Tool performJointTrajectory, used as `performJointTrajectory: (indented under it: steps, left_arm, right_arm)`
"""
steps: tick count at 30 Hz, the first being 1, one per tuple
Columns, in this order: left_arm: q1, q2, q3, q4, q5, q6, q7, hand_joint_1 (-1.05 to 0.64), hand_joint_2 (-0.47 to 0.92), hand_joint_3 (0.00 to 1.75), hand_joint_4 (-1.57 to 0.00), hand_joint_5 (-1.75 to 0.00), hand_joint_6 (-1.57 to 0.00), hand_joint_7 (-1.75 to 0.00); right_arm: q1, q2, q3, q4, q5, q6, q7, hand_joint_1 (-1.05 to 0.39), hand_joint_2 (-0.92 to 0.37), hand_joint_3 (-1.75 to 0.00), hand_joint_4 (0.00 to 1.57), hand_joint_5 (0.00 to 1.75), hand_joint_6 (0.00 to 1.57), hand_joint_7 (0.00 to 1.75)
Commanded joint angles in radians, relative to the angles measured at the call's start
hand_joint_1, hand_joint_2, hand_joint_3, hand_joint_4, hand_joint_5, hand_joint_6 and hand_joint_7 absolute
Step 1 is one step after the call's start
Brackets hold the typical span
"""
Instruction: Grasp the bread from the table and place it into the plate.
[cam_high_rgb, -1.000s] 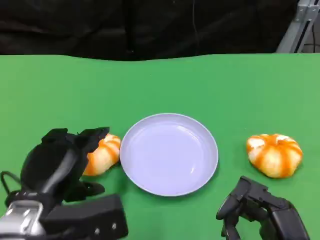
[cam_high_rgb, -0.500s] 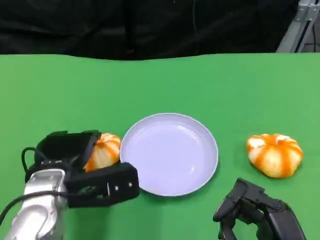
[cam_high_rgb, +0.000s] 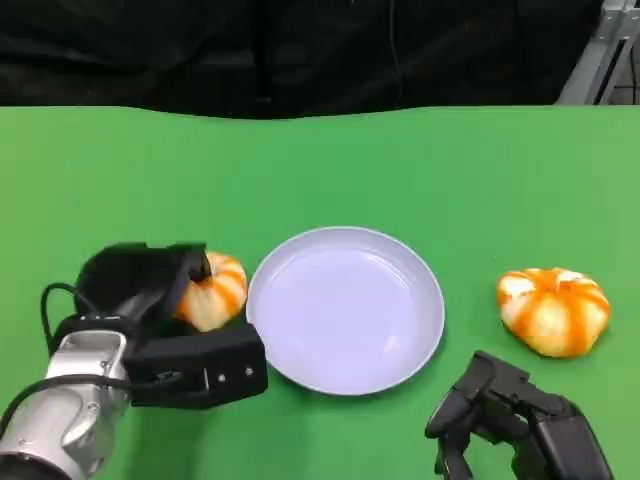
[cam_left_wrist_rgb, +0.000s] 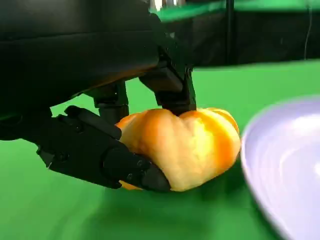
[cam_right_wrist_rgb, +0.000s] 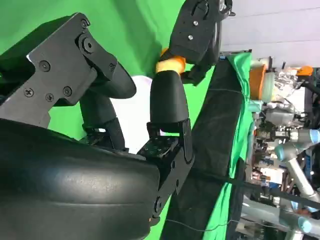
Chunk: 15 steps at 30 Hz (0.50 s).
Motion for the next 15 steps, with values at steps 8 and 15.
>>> performJointTrajectory:
  steps: [8, 15]
  left_arm:
    - [0.002, 0.07, 0.031, -0.211, 0.078, 0.121, 0.116, -0.24, 0.84, 0.16, -0.96, -1.75, -0.77, -1.3]
    - [0.021, 0.021, 0.047, -0.293, -0.046, -0.007, 0.1, -0.2, 0.42, 1.13, -0.96, -1.75, -0.78, -1.74]
  right_arm:
    - [0.004, 0.0, -0.004, -0.002, 0.005, -0.004, -0.01, 0.0, -0.34, -1.38, 0.64, 1.75, 0.63, 1.55]
    - [0.002, 0.0, -0.003, -0.008, 0.009, 0.005, -0.01, -0.01, -0.33, -1.39, 0.65, 1.75, 0.63, 1.55]
